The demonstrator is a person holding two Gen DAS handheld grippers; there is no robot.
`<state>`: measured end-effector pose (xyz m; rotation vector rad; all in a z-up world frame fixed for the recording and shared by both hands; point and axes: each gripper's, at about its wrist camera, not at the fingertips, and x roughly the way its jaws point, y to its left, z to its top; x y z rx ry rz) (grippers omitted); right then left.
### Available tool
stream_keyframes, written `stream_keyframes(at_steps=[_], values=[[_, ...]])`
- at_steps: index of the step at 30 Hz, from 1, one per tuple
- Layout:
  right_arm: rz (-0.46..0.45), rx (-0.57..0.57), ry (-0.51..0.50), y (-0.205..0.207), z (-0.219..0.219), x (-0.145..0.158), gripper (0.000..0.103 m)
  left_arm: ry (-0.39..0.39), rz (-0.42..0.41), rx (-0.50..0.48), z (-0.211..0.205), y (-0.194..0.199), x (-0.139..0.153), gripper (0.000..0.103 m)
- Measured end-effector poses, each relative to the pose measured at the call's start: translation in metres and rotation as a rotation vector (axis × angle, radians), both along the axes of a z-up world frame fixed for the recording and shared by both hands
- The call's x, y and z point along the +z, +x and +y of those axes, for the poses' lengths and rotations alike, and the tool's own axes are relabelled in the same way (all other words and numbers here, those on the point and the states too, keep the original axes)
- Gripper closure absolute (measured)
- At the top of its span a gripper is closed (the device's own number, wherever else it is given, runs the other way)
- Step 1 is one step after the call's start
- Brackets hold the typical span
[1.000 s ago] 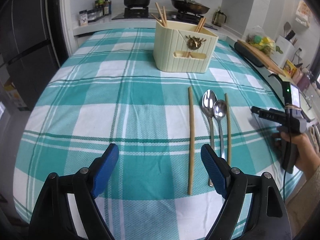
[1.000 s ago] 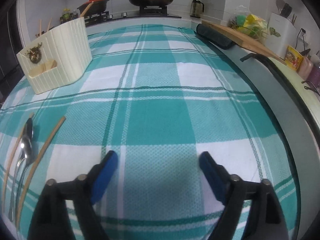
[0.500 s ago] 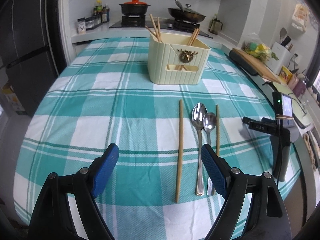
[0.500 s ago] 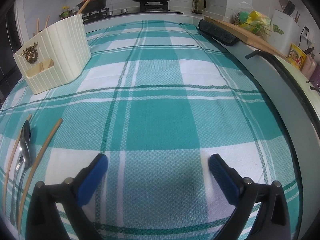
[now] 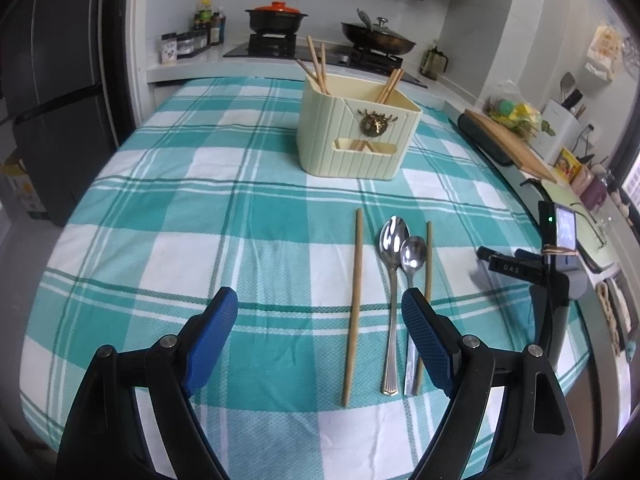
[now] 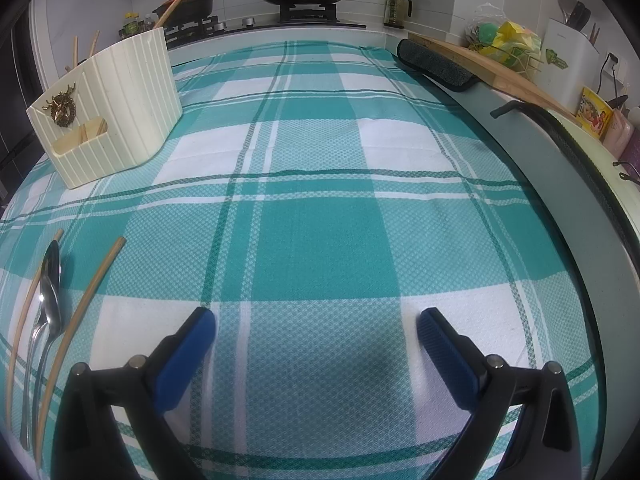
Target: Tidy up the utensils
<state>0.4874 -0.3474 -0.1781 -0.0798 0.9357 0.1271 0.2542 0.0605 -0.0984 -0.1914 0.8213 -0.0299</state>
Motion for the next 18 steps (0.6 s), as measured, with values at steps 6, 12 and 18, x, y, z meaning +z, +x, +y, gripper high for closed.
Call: stream_keyframes(at_steps=[6, 12, 18], values=[[0.0, 0.001, 0.0, 0.0, 0.0, 0.0, 0.0, -0.037, 0.029, 0.019, 0.009, 0.006, -0.008, 0.018], [0.0, 0.001, 0.0, 0.0, 0.0, 0.0, 0.0, -0.044, 0.028, 0.02, 0.01, 0.008, -0.009, 0.018], [0.0, 0.001, 0.0, 0.0, 0.0, 0.0, 0.0, -0.043, 0.023, 0.031, 0.013, 0.008, -0.007, 0.018]])
